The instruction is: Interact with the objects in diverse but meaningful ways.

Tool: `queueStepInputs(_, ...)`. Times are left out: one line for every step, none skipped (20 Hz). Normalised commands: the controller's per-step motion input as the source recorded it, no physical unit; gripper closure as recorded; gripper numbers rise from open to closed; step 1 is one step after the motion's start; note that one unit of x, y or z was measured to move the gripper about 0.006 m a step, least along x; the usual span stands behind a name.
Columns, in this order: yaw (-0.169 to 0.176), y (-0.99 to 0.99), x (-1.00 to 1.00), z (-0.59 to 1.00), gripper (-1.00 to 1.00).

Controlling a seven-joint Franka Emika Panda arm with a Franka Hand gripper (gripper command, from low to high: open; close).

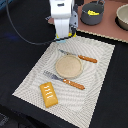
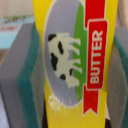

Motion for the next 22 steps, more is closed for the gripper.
queueStepInputs(-0.027, 0.23, 0.24, -0.21, 1.0)
queueStepInputs(-0.021, 0.21, 0.24, -0.21, 1.0)
queueStepInputs(-0.023, 0.24, 0.25, -0.18, 1.0)
queueStepInputs(-0.021, 0.16, 0.18, -0.19, 1.0)
queueStepInputs(-0.016, 0.15, 0.18, -0.16, 1.0)
queueStepInputs(-0.016, 0.18, 0.21, -0.15, 1.0)
queueStepInputs(-0.015, 0.18, 0.2, -0.15, 1.0)
queueStepInputs(-0.011, 0.15, 0.16, -0.13, 1.0)
queueStepInputs(-0.01, 0.17, 0.17, -0.12, 1.0)
queueStepInputs(-0.009, 0.17, 0.17, -0.11, -1.0)
queueStepInputs(-0.006, 0.16, 0.16, -0.11, -1.0)
queueStepInputs(-0.005, 0.17, 0.17, -0.11, -1.0)
queueStepInputs(-0.005, 0.16, 0.16, -0.11, -1.0)
queueStepInputs(-0.004, 0.17, 0.15, -0.11, -1.0)
queueStepInputs(-0.004, 0.17, 0.17, -0.1, -1.0)
queueStepInputs(-0.003, 0.15, 0.14, -0.11, -1.0)
queueStepInputs(-0.003, 0.14, 0.13, -0.11, -1.0)
queueStepInputs(-0.002, 0.13, 0.11, -0.11, -1.0)
queueStepInputs(-0.001, 0.12, 0.1, -0.1, -1.0)
queueStepInputs(0.0, 0.13, 0.12, -0.08, -1.0)
queueStepInputs(0.0, 0.14, 0.13, -0.05, -1.0)
queueStepInputs(0.0, 0.13, 0.13, 0.0, -1.0)
